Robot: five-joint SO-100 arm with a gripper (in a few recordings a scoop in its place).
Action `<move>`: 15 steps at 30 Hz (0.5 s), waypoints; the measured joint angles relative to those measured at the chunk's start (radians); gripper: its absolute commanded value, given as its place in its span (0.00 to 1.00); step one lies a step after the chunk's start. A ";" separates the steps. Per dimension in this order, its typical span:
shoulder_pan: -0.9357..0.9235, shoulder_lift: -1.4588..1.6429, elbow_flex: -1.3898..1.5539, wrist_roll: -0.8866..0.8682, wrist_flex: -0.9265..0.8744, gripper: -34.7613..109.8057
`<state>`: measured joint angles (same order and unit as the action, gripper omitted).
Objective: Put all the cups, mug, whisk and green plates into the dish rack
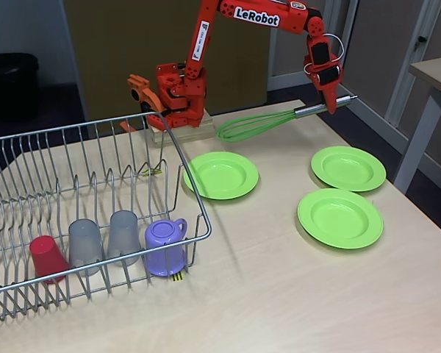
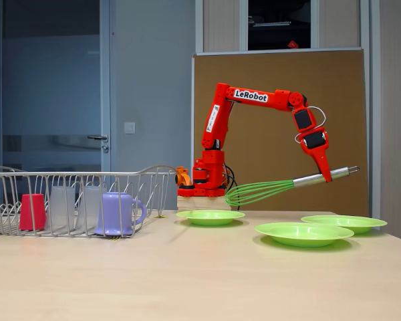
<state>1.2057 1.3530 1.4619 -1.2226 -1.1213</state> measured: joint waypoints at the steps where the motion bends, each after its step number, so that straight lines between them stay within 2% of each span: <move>1: -0.014 0.002 -0.026 0.034 -0.034 0.24; 11: -0.083 -0.018 -0.290 0.238 -0.282 0.24; 15: -0.144 -0.020 -0.367 0.379 -0.383 0.24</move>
<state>1.0615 1.3330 1.0953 -0.8437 -1.5048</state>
